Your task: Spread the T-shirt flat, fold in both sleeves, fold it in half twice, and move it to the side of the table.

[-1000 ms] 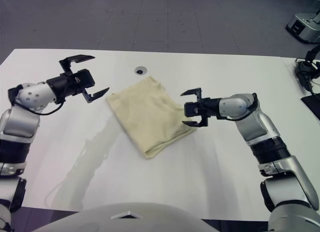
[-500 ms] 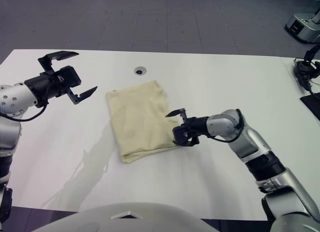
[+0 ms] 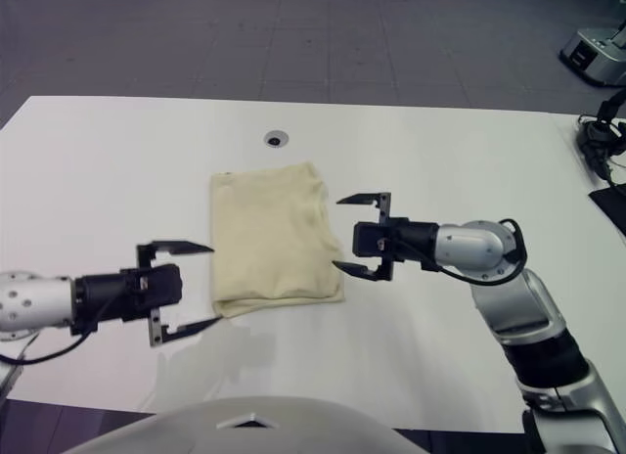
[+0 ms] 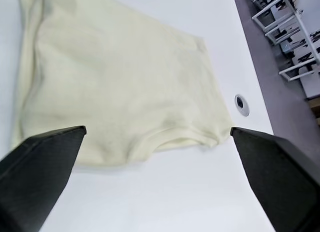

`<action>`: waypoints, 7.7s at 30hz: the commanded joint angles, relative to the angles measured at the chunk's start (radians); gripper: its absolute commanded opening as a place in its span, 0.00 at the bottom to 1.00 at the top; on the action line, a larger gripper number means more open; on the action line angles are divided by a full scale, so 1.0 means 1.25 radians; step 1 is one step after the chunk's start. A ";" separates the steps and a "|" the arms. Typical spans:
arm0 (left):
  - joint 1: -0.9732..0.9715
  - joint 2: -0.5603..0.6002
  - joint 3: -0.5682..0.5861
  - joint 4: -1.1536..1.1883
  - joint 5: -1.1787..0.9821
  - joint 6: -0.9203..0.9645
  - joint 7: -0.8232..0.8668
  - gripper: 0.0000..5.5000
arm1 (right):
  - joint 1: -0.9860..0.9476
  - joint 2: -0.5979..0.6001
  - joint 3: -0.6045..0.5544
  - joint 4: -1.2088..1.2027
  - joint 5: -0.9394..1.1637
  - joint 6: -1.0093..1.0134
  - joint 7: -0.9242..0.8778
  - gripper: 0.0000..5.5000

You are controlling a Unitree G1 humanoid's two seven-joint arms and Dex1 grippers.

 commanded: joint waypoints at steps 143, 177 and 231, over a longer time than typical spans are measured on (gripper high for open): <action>-0.643 -0.064 -0.251 0.737 0.043 -0.177 -0.080 0.16 | -0.686 0.297 0.220 0.893 -0.120 -0.179 0.055 0.15; -0.369 -0.178 -0.218 0.502 0.011 -0.059 0.143 0.98 | -0.232 0.127 0.199 0.543 -0.156 -0.305 -0.024 0.98; -0.466 -0.470 0.060 0.375 -0.108 0.174 0.740 0.98 | 0.045 0.201 -0.198 0.759 0.203 0.094 -0.666 0.98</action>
